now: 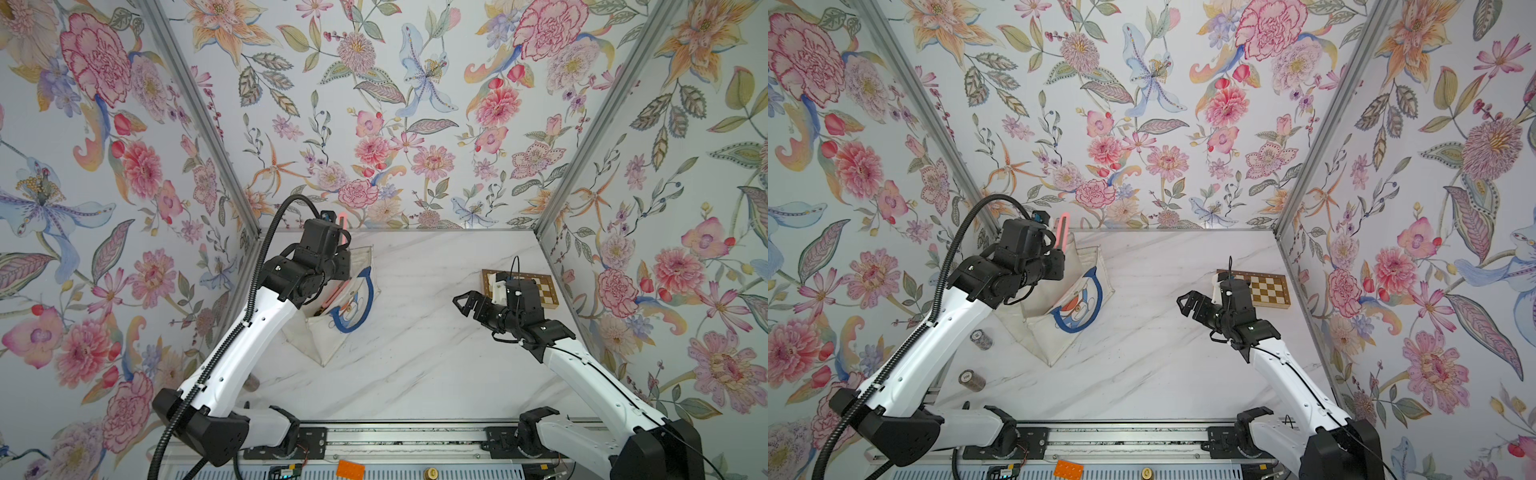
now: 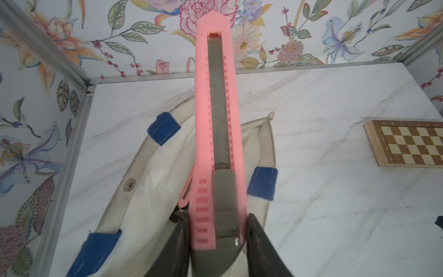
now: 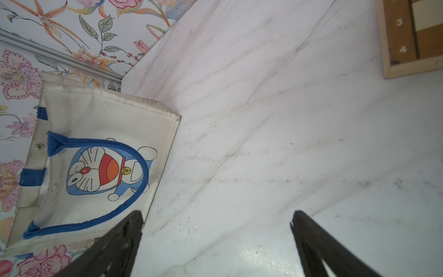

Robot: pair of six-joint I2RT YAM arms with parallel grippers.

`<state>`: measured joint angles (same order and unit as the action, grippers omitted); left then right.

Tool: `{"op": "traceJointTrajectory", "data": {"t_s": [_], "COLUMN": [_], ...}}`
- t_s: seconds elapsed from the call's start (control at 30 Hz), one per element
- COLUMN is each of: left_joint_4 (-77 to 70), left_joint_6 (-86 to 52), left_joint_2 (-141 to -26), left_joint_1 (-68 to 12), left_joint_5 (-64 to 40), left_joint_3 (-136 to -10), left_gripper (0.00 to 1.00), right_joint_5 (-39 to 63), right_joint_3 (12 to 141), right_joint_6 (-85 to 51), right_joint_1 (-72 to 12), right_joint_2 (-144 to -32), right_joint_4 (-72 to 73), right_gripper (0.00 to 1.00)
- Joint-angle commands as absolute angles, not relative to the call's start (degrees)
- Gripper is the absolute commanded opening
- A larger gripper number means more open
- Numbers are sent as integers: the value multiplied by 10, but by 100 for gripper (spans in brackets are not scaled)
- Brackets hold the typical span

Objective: Place the art knife into the pouch
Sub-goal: Place the utility knife in the pouch.

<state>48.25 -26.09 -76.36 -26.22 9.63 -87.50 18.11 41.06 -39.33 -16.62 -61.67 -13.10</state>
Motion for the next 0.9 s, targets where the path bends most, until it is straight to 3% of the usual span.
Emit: {"op": "traceJointTrajectory", "data": {"t_s": [0.0,0.43,0.6,0.73,0.87], "left_joint_4": [492,451,446,446,438], "left_joint_6": [-241,-229,-223,-210,-199], "left_joint_2": [-750,-761,-751,-746,-757], "left_joint_1": [-222,-165,-169,-195,-249], "left_joint_5": [93,57,25,5,0], "left_joint_3": [-832,-737,-746,-759,-767], "left_gripper": [17,20,69,77,78], "right_joint_5": [188,192,194,193,192], "right_joint_3": [429,432,431,432,433], "right_joint_6": [-380,-380,-381,-382,-383], "right_joint_1": [-161,-153,-153,-153,-153], "right_joint_2": [-626,-638,-638,-638,-642], "right_joint_4": [-119,-119,-119,-119,-119], "right_gripper": [99,99,99,99,99]}}
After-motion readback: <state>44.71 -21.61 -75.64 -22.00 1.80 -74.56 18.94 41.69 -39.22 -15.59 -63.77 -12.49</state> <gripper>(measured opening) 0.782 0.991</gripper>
